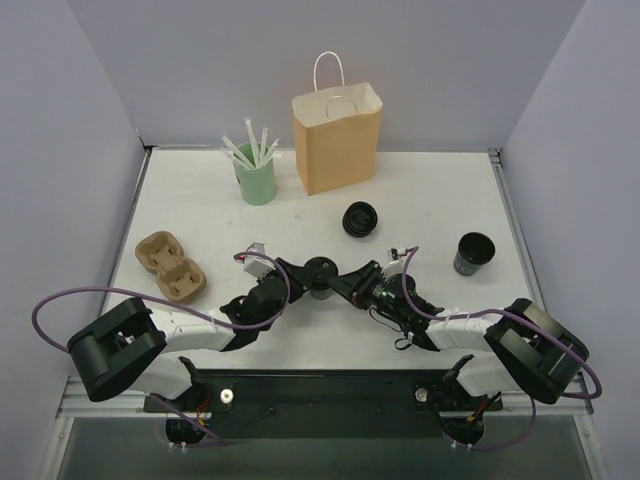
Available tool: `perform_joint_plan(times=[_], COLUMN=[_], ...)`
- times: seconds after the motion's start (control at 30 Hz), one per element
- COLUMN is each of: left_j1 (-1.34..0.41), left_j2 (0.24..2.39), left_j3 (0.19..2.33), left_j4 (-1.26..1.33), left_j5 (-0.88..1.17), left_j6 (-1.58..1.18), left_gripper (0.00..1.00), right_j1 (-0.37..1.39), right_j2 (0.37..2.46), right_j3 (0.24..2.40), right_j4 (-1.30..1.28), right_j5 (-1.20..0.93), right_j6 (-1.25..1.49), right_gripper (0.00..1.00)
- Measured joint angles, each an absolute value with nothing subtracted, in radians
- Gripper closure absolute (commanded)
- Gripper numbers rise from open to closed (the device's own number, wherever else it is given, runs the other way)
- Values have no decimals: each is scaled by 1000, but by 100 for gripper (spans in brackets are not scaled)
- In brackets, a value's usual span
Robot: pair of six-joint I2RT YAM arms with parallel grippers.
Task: Pack the takeout coffee
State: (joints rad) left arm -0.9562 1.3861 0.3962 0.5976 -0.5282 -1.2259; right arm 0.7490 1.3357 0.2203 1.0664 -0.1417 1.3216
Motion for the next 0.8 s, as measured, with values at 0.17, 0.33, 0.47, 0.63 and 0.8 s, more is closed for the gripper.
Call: perform_joint_plan(times=[0.17, 0.33, 0.47, 0.63, 0.8], left_j1=[-968, -976, -984, -995, -1014], left_j2=[1402, 1425, 1437, 1438, 1439], left_j3=[391, 389, 386, 382, 381], left_j4=[618, 645, 663, 664, 659], left_j5=[-578, -619, -641, -673, -709], left_j6=[-1257, -1282, -1301, -1317, -1334], left_gripper=[60, 60, 60, 60, 60], right_j1=[747, 745, 739, 737, 732], right_j2=[1395, 1456, 1504, 1548, 1567], right_j3=[219, 213, 201, 199, 197], right_j4=[1137, 1224, 1297, 1359, 1390], right_j5=[-133, -118, -116, -106, -100], right_j6=[1308, 1302, 1301, 1301, 1293], right_gripper=[100, 100, 100, 100, 100])
